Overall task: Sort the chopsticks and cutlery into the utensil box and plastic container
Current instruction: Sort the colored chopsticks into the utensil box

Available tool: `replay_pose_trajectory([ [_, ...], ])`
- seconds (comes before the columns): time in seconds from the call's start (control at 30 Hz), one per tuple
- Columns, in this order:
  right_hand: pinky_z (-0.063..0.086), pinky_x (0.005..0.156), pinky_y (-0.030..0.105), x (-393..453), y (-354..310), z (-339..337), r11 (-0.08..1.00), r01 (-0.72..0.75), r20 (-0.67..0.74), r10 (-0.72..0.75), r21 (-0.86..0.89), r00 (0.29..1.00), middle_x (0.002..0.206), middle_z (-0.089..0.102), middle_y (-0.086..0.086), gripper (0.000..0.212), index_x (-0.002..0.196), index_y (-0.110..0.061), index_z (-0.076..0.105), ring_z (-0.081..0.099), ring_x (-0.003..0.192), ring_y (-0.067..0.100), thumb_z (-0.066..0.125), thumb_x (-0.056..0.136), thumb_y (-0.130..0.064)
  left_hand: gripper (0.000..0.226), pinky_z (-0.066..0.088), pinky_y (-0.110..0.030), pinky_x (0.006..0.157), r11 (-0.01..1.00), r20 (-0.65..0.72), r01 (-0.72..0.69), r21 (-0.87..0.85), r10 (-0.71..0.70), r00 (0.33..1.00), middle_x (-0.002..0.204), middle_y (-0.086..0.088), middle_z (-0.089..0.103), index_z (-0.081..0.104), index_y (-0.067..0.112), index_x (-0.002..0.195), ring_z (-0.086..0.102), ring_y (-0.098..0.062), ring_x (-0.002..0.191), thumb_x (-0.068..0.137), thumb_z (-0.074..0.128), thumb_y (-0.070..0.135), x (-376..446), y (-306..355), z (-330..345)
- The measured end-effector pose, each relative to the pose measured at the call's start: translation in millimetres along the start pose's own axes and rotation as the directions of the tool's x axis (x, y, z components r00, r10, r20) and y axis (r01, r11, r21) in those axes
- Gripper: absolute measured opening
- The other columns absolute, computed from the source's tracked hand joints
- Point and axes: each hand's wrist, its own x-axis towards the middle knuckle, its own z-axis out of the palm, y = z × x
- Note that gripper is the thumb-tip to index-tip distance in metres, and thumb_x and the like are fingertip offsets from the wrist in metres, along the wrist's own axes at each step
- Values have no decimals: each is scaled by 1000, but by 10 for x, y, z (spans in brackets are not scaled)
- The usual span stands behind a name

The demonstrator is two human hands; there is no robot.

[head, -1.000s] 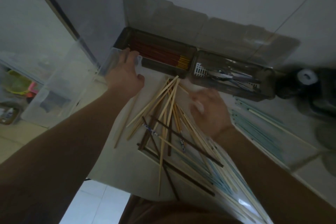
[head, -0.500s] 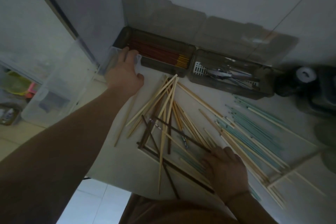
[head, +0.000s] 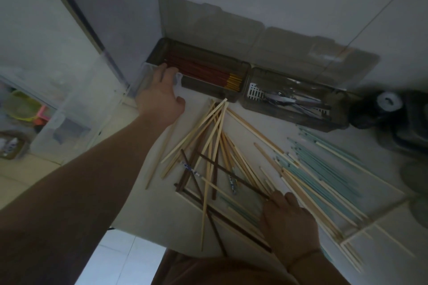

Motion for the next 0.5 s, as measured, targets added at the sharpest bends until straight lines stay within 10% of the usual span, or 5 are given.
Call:
replay_pose_trajectory([
  [0.17, 35, 31, 27, 7, 299, -269, 997, 32, 113, -40, 73, 993, 52, 53, 1, 38, 56, -19, 56, 55, 44, 21, 90, 40, -18, 71, 50, -47, 93, 1000, 11, 12, 1, -12, 1000, 155, 5, 26, 33, 30, 141, 45, -24, 130, 76, 62, 34, 5, 0, -2],
  [0.3, 44, 54, 31, 263, 642, -683, 955, -51, 287, -36, 292, 957, 66, 62, 1, 23, 80, -34, 44, 59, 58, 15, 60, 90, -20, 70, 51, -48, 91, 1000, 15, 9, 5, -9, 1000, 155, 6, 26, 33, 31, 141, 46, -25, 128, 77, 62, 34, 3, -3, -4],
  [0.5, 36, 66, 10, 991, 644, -1054, 794, 50, -6, -59, 606, 998, 86, 56, -14, 26, 84, -27, 51, 50, 81, -5, 47, 94, -3, 70, 51, -48, 90, 1000, -18, -23, -15, 23, 1000, 153, 3, 29, 35, 29, 139, 46, -26, 128, 75, 62, 32, -5, -13, -1],
])
